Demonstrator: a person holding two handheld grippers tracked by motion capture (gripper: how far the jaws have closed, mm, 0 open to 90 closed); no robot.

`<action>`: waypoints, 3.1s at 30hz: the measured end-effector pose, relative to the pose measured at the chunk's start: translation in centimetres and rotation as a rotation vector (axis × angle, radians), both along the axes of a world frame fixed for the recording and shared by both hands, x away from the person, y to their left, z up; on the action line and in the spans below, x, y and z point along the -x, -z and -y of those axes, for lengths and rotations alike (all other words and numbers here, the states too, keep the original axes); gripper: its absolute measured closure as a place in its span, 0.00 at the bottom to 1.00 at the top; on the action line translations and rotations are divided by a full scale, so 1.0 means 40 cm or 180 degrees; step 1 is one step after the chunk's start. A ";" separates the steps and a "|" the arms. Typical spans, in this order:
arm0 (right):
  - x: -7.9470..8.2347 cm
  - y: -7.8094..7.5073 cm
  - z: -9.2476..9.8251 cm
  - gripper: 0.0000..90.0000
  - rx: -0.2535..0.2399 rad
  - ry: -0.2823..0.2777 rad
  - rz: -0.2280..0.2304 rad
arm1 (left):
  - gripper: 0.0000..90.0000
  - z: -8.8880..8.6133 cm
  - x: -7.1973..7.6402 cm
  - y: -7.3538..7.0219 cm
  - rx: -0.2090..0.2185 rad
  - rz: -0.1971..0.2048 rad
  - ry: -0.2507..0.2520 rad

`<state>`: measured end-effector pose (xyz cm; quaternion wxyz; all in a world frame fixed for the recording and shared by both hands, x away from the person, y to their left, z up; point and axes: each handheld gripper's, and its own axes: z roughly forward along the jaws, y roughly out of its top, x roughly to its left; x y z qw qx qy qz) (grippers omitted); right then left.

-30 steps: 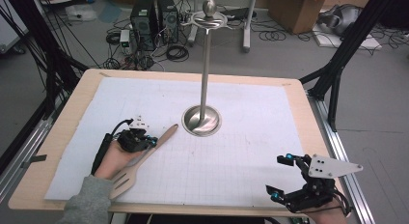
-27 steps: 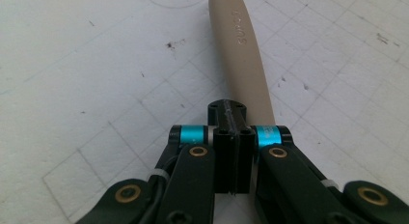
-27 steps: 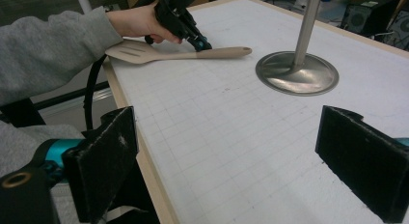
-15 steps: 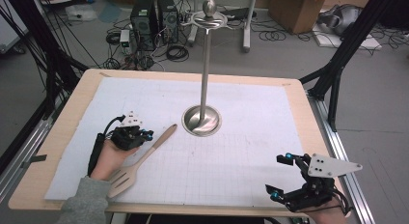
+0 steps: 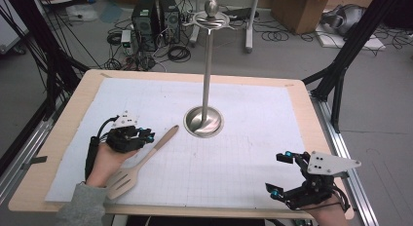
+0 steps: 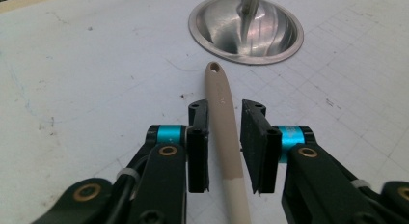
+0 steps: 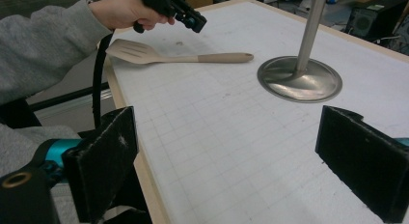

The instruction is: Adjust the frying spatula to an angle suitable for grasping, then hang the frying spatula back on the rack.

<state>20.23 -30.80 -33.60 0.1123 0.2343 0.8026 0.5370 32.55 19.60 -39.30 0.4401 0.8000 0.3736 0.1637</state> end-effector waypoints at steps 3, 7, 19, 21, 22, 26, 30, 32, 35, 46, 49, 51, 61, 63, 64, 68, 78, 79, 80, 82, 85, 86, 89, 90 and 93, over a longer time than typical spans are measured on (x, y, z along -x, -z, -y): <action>-0.006 -0.004 -0.007 0.08 -0.0003 -0.0043 0.0015 | 0.69 -0.008 0.008 -0.004 -0.0034 0.0024 -0.0096; -0.016 -0.008 -0.013 0.08 -0.0022 -0.0072 0.0029 | 0.54 -0.021 0.020 -0.004 -0.0006 0.0026 -0.0188; -0.066 -0.011 -0.036 0.08 -0.0103 -0.0247 0.0064 | 0.24 -0.040 0.065 -0.015 0.0101 0.0152 -0.0077; -0.071 -0.012 -0.041 0.08 -0.0116 -0.0270 0.0057 | 0.17 -0.040 0.072 -0.016 0.0169 0.0057 -0.0066; -0.074 -0.013 -0.043 0.08 -0.0120 -0.0281 0.0065 | 0.15 -0.041 0.073 -0.016 0.0212 0.0020 -0.0048; -0.082 -0.019 -0.047 0.08 -0.0146 -0.0303 0.0103 | 0.11 -0.045 0.087 -0.020 0.0302 0.0035 0.0022; -0.087 -0.023 -0.049 0.08 -0.0166 -0.0323 0.0100 | 0.10 -0.046 0.097 -0.021 0.0317 0.0022 0.0067; -0.090 -0.022 -0.052 0.08 -0.0168 -0.0328 0.0117 | 0.09 -0.047 0.099 -0.020 0.0312 0.0016 0.0068; -0.095 -0.022 -0.054 0.08 -0.0164 -0.0345 0.0107 | 0.09 -0.047 0.100 -0.016 0.0323 -0.0003 0.0060; -0.095 -0.022 -0.056 0.08 -0.0164 -0.0345 0.0085 | 0.08 -0.039 0.098 -0.003 0.0307 -0.0071 0.0047; -0.098 -0.019 -0.056 0.08 -0.0154 -0.0352 0.0093 | 0.08 -0.038 0.093 0.002 0.0335 -0.0151 0.0030; -0.098 -0.017 -0.055 0.08 -0.0153 -0.0350 0.0072 | 0.08 -0.038 0.088 0.007 0.0353 -0.0221 0.0023; -0.092 -0.016 -0.051 0.08 -0.0141 -0.0317 0.0072 | 0.08 -0.028 0.078 0.023 0.0277 -0.0247 -0.0021; -0.090 -0.015 -0.053 0.08 -0.0133 -0.0316 0.0059 | 0.08 -0.026 0.077 0.026 0.0229 -0.0259 -0.0020; -0.091 -0.015 -0.054 0.08 -0.0118 -0.0313 0.0074 | 0.08 -0.025 0.076 0.027 0.0223 -0.0268 -0.0008; -0.088 -0.013 -0.059 0.08 -0.0088 -0.0338 0.0072 | 0.09 -0.016 0.069 0.033 0.0129 -0.0286 -0.0002; -0.079 -0.010 -0.043 0.08 -0.0090 -0.0281 0.0059 | 0.11 -0.006 0.057 0.053 -0.0048 -0.0323 -0.0052; -0.078 -0.010 -0.043 0.08 -0.0088 -0.0281 0.0058 | 0.11 -0.004 0.057 0.054 -0.0054 -0.0320 -0.0060; -0.076 -0.010 -0.044 0.08 -0.0087 -0.0282 0.0028 | 0.11 -0.003 0.057 0.055 -0.0067 -0.0323 -0.0058; -0.078 -0.008 -0.045 0.08 -0.0071 -0.0286 0.0044 | 0.12 -0.001 0.056 0.057 -0.0075 -0.0323 -0.0064; -0.078 -0.006 -0.047 0.08 -0.0053 -0.0285 0.0010 | 0.13 0.001 0.054 0.060 -0.0114 -0.0345 -0.0070; -0.079 -0.005 -0.048 0.08 -0.0047 -0.0288 0.0014 | 0.13 0.002 0.054 0.061 -0.0129 -0.0345 -0.0085; -0.079 -0.005 -0.048 0.08 -0.0048 -0.0288 0.0006 | 0.14 0.003 0.054 0.064 -0.0141 -0.0349 -0.0111; -0.078 -0.006 -0.048 0.08 -0.0047 -0.0290 0.0009 | 0.14 0.004 0.055 0.065 -0.0154 -0.0357 -0.0116; -0.078 -0.006 -0.047 0.08 -0.0055 -0.0291 0.0005 | 0.16 0.008 0.055 0.071 -0.0167 -0.0360 -0.0126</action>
